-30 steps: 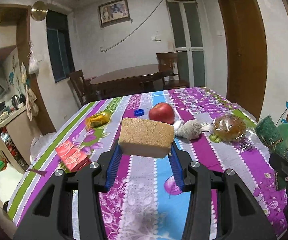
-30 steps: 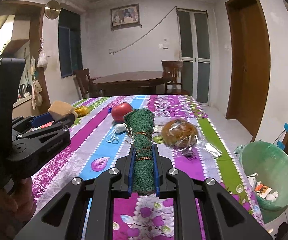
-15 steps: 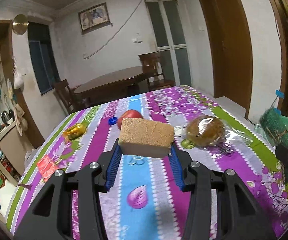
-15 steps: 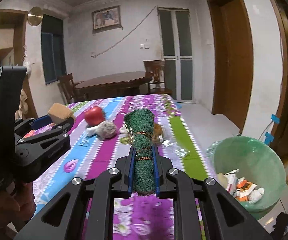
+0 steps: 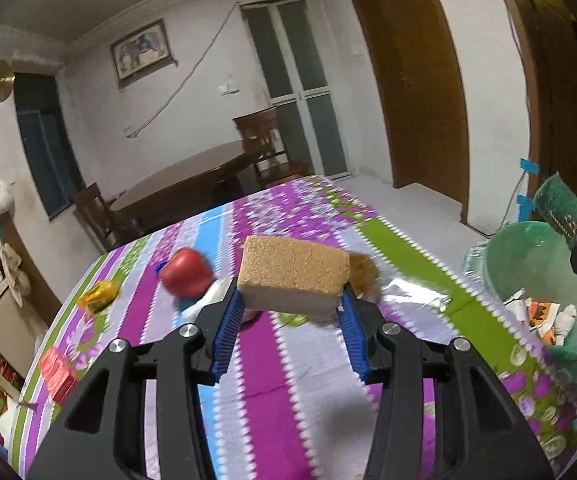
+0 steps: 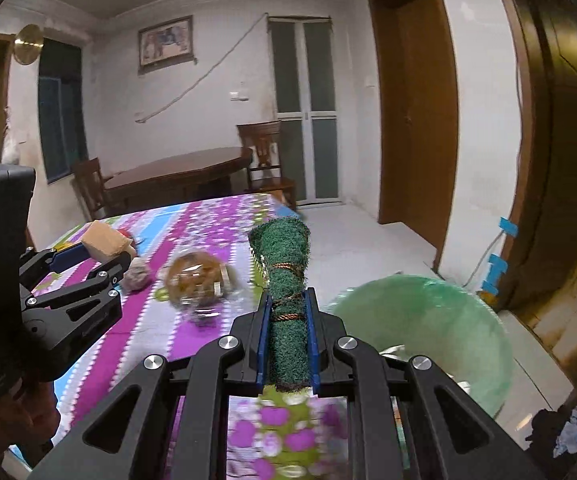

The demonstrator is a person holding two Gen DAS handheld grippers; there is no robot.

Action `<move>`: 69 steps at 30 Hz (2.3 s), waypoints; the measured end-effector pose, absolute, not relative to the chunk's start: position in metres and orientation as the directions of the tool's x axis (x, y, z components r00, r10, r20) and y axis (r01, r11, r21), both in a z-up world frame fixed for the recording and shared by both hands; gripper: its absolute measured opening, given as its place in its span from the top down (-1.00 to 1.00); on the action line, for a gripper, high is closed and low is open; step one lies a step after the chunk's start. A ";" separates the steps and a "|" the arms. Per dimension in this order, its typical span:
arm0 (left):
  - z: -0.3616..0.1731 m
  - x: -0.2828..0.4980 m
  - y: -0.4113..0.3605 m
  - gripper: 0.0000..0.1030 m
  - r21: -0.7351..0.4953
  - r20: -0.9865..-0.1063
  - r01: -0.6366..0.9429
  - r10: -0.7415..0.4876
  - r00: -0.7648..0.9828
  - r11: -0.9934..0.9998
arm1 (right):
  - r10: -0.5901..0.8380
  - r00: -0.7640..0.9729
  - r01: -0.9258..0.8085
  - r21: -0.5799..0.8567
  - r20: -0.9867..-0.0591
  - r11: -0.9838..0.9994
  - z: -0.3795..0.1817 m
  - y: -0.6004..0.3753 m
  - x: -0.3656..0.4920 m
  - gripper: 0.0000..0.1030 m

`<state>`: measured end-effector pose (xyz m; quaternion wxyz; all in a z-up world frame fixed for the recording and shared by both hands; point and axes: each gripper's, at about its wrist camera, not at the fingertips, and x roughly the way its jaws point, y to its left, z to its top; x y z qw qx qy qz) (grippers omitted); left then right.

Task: Collect trash
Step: 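Carry the sponge block and green scrubber over the green bin, then open both tools to drop the sponge block and scrubber into the bin, then move both tools back over the table toward the towel and knitted ball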

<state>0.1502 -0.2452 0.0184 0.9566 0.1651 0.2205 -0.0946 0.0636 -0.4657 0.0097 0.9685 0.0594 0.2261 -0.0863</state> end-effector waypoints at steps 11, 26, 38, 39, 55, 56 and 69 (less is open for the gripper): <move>0.013 0.157 -0.321 0.14 0.295 -0.489 0.407 -0.229 0.841 0.864 | -0.228 0.837 0.297 0.063 -0.497 0.953 0.014 -0.547 0.056 0.68; -0.015 0.191 -0.413 0.13 0.036 -0.726 0.865 -0.581 0.367 0.500 | -0.197 0.732 0.413 0.195 -0.652 0.890 -0.007 -0.660 0.050 0.68; -0.021 0.201 -0.417 -0.53 0.043 -0.731 0.841 -0.557 0.395 0.540 | -0.164 0.721 0.425 0.244 -0.673 0.872 -0.027 -0.667 0.069 0.28; -0.020 0.202 -0.414 -0.53 0.044 -0.730 0.838 -0.555 0.399 0.544 | -0.164 0.724 0.426 0.247 -0.670 0.870 -0.027 -0.667 0.068 0.28; 0.001 0.191 -0.317 -0.58 0.098 -0.650 0.764 -0.541 0.534 0.637 | -0.074 0.777 0.301 0.266 -0.626 0.916 -0.022 -0.603 0.077 0.28; 0.005 0.196 -0.308 -0.58 0.088 -0.646 0.755 -0.540 0.540 0.649 | -0.064 0.781 0.283 0.261 -0.621 0.923 -0.021 -0.594 0.080 0.28; 0.018 0.291 -0.122 -0.67 0.024 -0.659 0.596 -0.435 0.613 0.803 | 0.196 0.797 -0.128 0.157 -0.571 0.979 0.003 -0.443 0.154 0.17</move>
